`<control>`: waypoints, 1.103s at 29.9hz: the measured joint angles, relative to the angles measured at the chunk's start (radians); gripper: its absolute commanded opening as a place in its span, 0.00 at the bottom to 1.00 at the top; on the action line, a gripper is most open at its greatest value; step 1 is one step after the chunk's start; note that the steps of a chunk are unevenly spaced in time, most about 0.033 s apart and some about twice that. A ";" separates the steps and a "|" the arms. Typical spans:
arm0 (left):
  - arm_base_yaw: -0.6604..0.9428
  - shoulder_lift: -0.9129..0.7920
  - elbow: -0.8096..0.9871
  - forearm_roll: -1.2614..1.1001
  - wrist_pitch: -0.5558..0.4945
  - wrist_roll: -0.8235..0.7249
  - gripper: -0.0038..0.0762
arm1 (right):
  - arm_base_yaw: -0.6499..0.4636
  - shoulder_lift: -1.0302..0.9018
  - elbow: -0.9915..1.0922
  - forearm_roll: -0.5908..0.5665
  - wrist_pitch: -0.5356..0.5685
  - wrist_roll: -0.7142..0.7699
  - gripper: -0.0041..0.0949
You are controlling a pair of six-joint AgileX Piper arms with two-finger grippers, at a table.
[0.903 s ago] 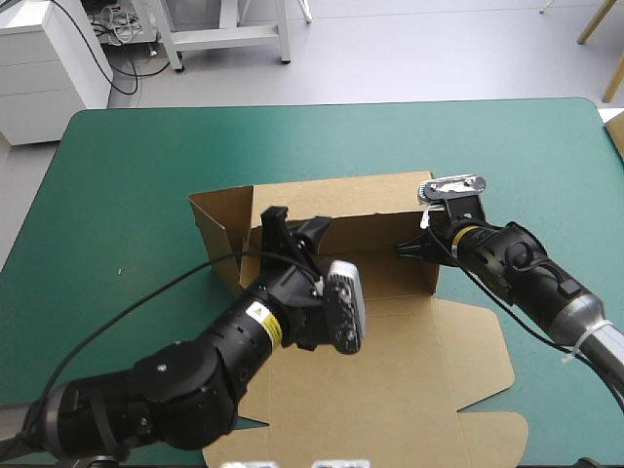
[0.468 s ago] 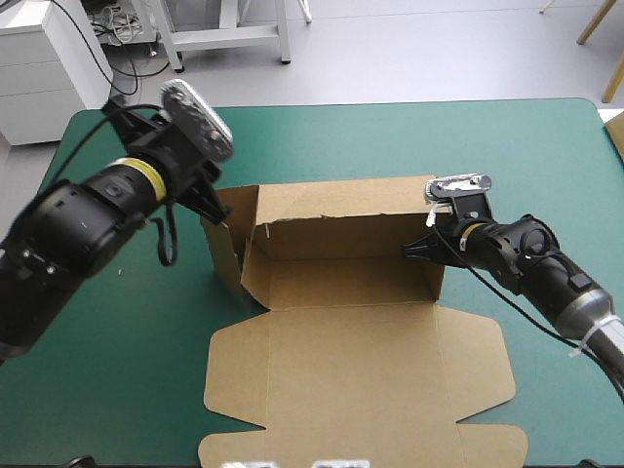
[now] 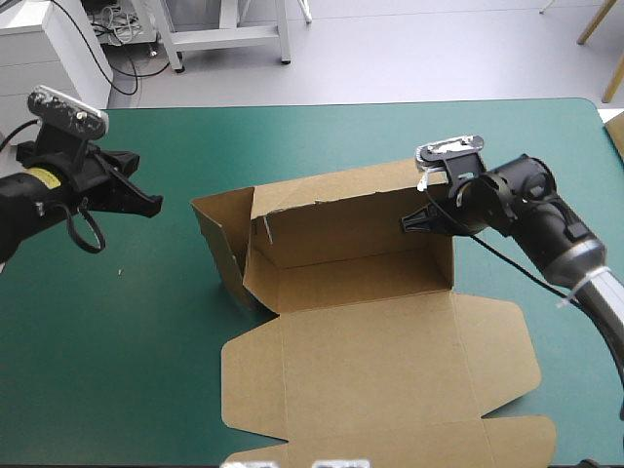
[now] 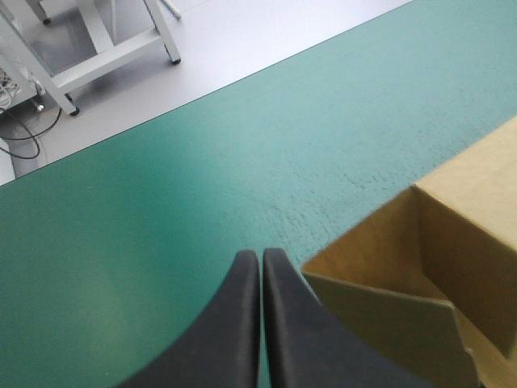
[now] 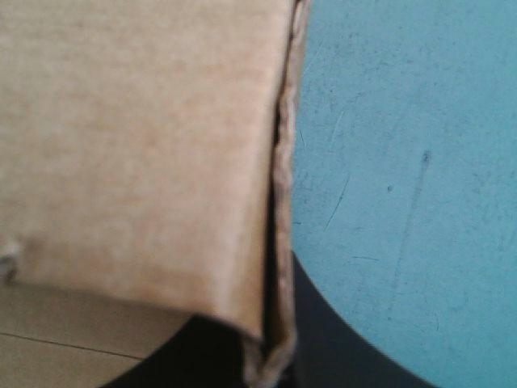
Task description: Fold the box
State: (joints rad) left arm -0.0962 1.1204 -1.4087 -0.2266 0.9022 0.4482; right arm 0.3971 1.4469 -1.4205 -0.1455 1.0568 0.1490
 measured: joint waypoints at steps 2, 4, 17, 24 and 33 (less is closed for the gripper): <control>0.002 -0.054 0.077 -0.019 -0.040 0.010 0.04 | -0.017 0.055 -0.055 0.028 0.044 -0.026 0.02; 0.003 -0.121 0.174 -0.026 -0.085 0.016 0.04 | -0.048 0.106 -0.112 0.072 0.081 -0.063 0.02; 0.003 -0.648 0.729 -0.026 -0.200 0.018 0.04 | -0.164 0.365 -0.280 0.203 0.058 -0.160 0.02; 0.003 -0.880 0.847 -0.009 -0.091 0.012 0.04 | -0.170 0.484 -0.295 0.198 -0.102 -0.164 0.02; 0.003 -0.991 0.853 0.073 0.087 -0.117 0.04 | -0.171 0.516 -0.293 0.191 -0.078 -0.161 0.03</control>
State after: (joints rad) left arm -0.0933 0.1296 -0.5558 -0.1539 0.9888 0.3308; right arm 0.2261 1.9632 -1.7133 0.0460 0.9793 -0.0123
